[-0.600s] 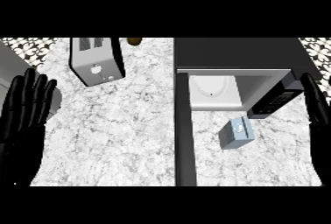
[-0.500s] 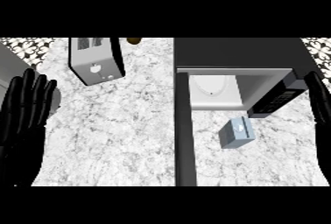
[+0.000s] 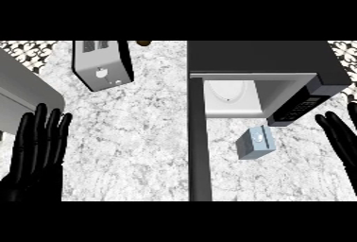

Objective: Pick up the milk, place it into the microwave and close the microwave

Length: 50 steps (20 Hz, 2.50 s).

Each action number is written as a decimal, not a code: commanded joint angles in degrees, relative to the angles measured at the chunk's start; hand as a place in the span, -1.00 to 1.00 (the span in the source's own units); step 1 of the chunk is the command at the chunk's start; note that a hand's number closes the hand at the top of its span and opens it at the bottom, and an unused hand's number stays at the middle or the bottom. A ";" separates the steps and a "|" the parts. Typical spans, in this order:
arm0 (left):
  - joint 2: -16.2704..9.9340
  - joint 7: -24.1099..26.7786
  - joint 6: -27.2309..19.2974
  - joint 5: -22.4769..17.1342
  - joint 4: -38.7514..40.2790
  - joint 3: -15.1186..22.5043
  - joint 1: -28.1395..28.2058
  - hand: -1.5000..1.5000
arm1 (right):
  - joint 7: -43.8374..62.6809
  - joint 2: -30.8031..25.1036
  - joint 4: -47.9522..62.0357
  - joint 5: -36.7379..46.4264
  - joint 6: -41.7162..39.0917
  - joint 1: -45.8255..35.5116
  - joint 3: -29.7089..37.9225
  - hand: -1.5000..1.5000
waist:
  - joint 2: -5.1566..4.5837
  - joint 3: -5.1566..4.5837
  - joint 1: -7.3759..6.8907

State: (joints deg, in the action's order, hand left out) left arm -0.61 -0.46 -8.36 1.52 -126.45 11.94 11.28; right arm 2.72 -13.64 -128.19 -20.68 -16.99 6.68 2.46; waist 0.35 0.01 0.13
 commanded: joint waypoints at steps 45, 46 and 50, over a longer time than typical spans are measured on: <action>-7.50 38.25 22.50 -15.93 -7.87 -5.87 53.40 -1.00 | -30.53 7.38 42.61 34.83 1.94 -8.42 4.06 -1.00 | -0.41 0.03 -1.00; -7.52 38.71 22.95 -13.70 -9.14 -4.24 54.52 -1.00 | -29.57 7.41 46.39 35.14 2.89 -12.72 4.79 -1.00 | -0.44 0.04 -1.36; -7.37 42.48 25.88 -14.37 -7.07 -6.56 57.76 -1.00 | -34.29 7.61 51.10 35.61 3.12 -11.87 4.18 -1.00 | -0.29 0.03 -1.24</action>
State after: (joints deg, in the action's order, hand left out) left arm -8.09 40.57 15.99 -13.20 -133.93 6.27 67.21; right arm -28.80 -5.92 -83.05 14.74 -14.63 -2.74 5.76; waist 0.04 0.04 -1.19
